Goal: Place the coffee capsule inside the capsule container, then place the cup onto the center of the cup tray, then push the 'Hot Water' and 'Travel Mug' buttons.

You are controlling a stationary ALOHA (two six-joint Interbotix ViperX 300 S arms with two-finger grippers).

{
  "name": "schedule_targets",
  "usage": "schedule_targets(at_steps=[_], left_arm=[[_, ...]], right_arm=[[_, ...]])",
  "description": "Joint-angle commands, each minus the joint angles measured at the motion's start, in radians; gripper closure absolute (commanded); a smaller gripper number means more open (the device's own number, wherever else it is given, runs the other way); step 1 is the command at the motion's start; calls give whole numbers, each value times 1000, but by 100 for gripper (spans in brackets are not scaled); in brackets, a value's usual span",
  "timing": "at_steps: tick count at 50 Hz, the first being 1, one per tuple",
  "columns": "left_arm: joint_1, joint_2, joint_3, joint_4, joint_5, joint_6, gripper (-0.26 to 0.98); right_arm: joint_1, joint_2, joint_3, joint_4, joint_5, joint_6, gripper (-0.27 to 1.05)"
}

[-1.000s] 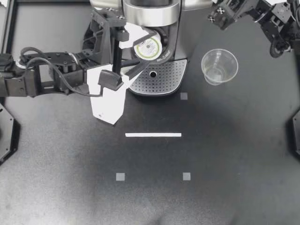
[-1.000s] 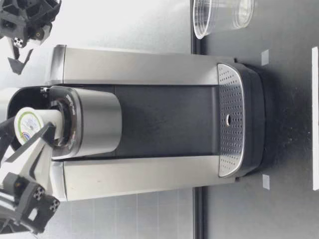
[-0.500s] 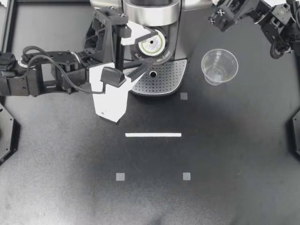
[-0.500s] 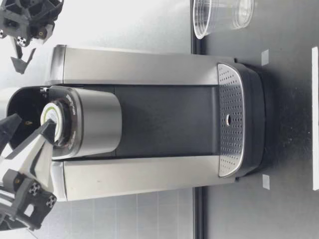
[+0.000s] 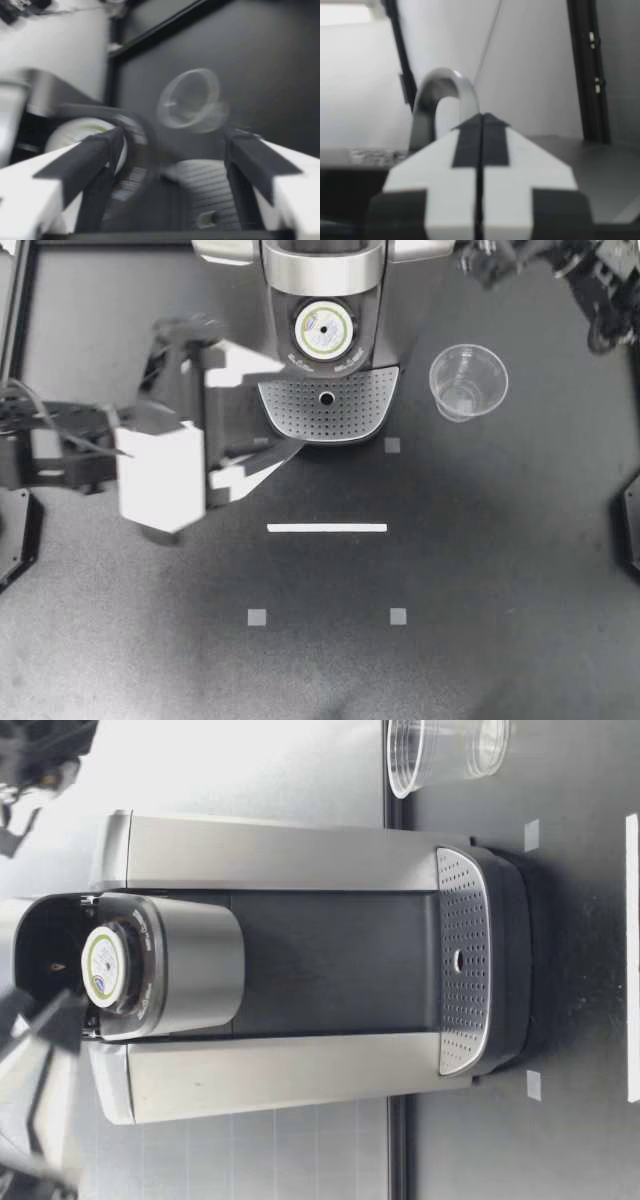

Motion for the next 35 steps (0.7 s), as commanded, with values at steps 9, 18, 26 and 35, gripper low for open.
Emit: schedule_targets(at_steps=[9, 18, 26, 35], left_arm=[[-3, -110, 156, 3, -218, -261, 33], [-2, -137, 245, 2, -250, -466, 52], [-2, -137, 284, 2, -253, -549, 56], [-2, -138, 298, 2, -249, -558, 56]], right_arm=[[-61, -6, -213, -2, 397, -14, 76], [-87, 28, -305, -31, 528, -14, 76], [-75, 71, -351, -44, 555, -9, 76], [-14, 77, -356, -48, 540, -9, 76]])
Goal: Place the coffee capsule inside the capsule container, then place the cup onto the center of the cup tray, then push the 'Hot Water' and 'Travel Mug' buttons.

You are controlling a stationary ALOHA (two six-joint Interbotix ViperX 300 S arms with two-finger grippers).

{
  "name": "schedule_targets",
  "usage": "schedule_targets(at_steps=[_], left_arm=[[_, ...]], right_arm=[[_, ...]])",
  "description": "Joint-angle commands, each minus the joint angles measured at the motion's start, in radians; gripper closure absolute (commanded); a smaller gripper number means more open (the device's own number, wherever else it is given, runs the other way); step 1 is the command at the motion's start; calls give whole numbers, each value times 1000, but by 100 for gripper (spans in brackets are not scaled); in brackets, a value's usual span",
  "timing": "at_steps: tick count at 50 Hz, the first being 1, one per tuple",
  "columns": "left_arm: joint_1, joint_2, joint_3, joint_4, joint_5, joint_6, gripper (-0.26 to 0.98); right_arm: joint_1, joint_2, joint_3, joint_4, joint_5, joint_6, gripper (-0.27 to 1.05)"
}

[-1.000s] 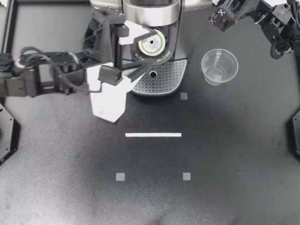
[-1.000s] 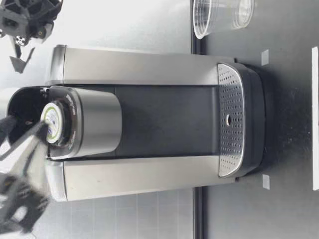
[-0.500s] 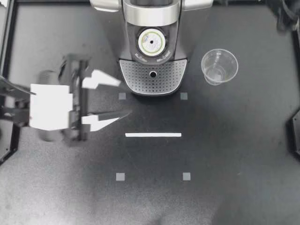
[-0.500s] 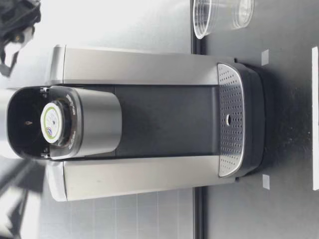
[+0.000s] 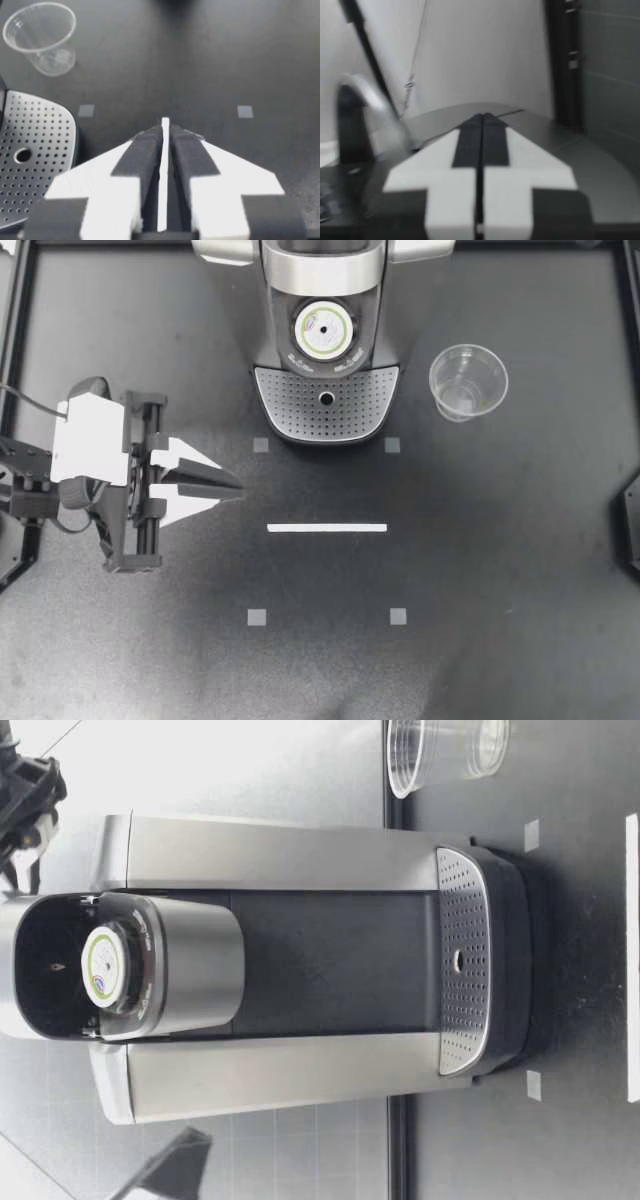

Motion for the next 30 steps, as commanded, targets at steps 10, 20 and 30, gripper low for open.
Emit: schedule_targets(at_steps=[10, 20, 30], left_arm=[[0, -14, -6, 2, 3, -2, 56], [0, -14, -3, 2, 3, -2, 56], [0, -14, -2, 2, 3, -3, 56]], right_arm=[[109, -49, 5, -3, -29, -3, 76], [183, -107, 84, -3, -75, 8, 76], [235, -147, 163, 9, -92, 12, 76]])
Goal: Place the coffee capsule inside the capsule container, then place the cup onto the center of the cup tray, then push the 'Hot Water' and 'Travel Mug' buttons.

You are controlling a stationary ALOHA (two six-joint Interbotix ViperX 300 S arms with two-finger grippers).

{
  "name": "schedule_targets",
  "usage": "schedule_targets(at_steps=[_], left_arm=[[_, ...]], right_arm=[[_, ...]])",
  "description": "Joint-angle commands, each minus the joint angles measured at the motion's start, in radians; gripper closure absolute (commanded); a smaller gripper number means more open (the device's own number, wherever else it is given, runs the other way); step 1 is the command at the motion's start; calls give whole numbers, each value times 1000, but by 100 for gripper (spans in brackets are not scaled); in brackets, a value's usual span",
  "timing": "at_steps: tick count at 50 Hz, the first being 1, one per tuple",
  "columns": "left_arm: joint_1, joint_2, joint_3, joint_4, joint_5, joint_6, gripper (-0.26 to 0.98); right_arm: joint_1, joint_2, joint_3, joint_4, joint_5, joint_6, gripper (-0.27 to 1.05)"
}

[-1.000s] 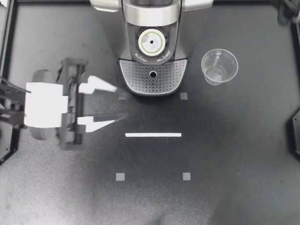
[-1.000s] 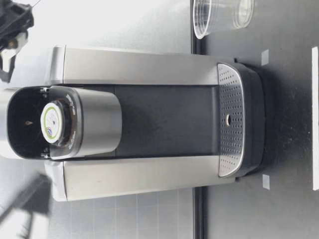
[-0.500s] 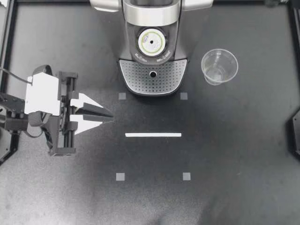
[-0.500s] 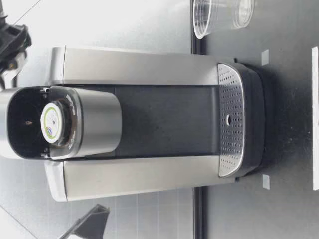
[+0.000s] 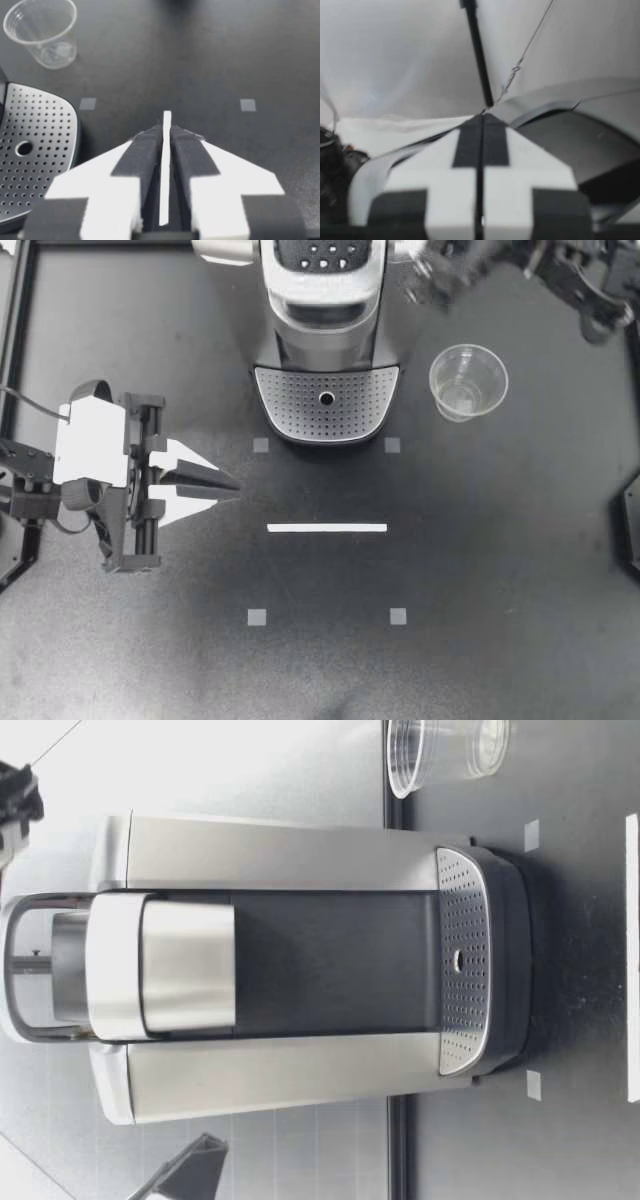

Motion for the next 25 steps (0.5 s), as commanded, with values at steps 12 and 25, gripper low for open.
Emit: schedule_targets(at_steps=[12, 25], left_arm=[[0, -12, -11, 2, -3, -2, 56], [0, -12, -11, 2, -5, -3, 56]], right_arm=[[67, 2, 63, 11, -12, 3, 76], [97, 6, 146, 12, -49, 67, 76]])
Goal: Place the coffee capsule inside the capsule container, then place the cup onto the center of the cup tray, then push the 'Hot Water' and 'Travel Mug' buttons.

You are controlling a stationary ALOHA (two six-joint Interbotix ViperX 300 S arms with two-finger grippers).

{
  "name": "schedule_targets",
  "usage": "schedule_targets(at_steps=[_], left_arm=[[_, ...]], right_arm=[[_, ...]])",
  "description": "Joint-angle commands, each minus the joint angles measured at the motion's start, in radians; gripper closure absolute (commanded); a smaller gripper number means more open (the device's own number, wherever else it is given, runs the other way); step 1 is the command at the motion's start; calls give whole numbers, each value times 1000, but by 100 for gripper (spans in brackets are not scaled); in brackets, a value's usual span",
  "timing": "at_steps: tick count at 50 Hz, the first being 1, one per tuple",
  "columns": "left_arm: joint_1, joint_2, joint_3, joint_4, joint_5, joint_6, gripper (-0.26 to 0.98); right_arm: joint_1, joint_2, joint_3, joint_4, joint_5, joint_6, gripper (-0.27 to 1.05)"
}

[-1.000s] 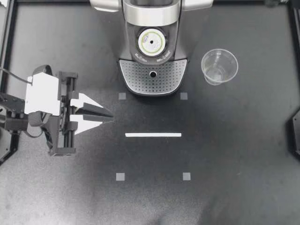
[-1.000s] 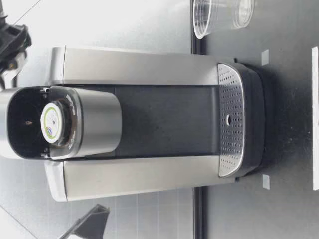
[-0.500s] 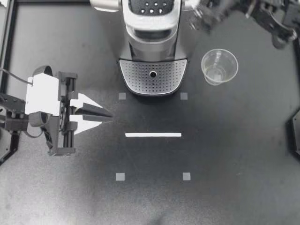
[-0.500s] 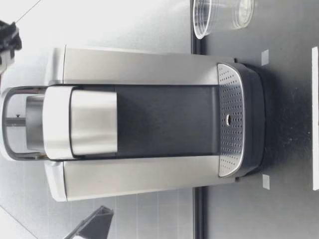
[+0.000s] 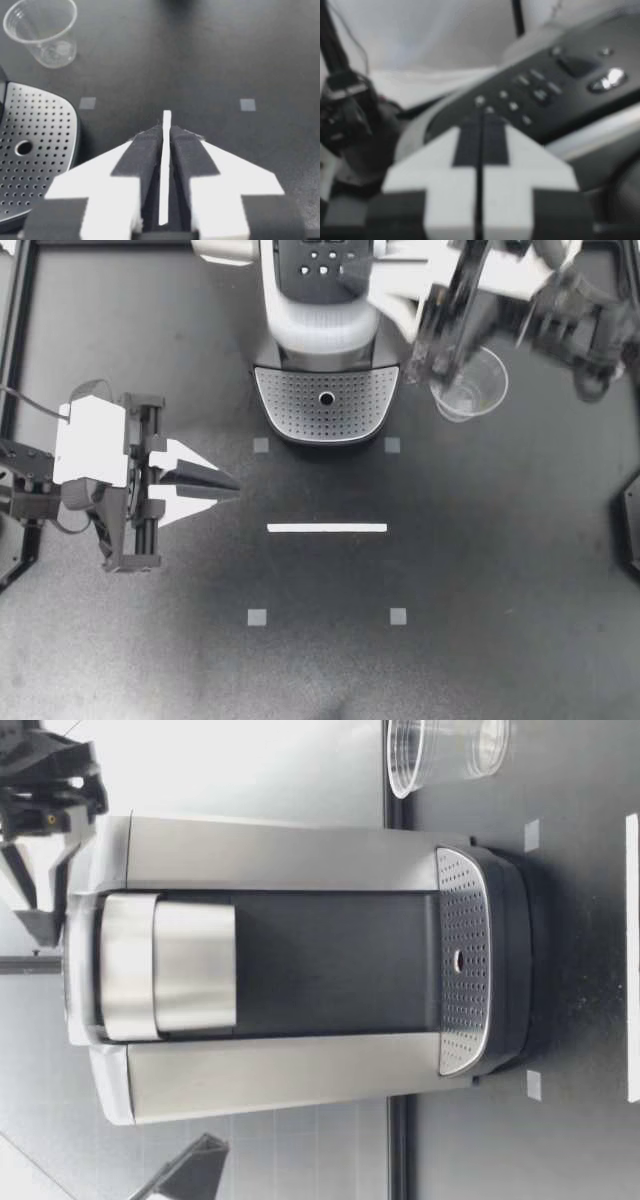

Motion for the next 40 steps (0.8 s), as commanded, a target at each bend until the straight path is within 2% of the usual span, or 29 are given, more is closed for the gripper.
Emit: schedule_targets(at_steps=[1, 9, 17, 21, 28, 40], left_arm=[[0, -12, -9, -2, -3, -2, 56], [0, -14, -8, -2, -2, -2, 56], [0, -14, -3, -2, -2, -2, 56], [0, -15, 2, -2, -2, 2, 56], [0, -20, 17, -2, -2, 2, 56], [0, -49, 31, -2, -2, 2, 56]], right_arm=[[11, -15, 17, 2, -15, 20, 76], [8, -114, 81, 5, -35, 97, 76], [-23, -239, 222, 61, 14, 207, 76], [-55, -313, 325, 92, 63, 278, 76], [-107, -408, 448, 103, 149, 379, 76], [-249, -518, 540, 103, 360, 489, 76]])
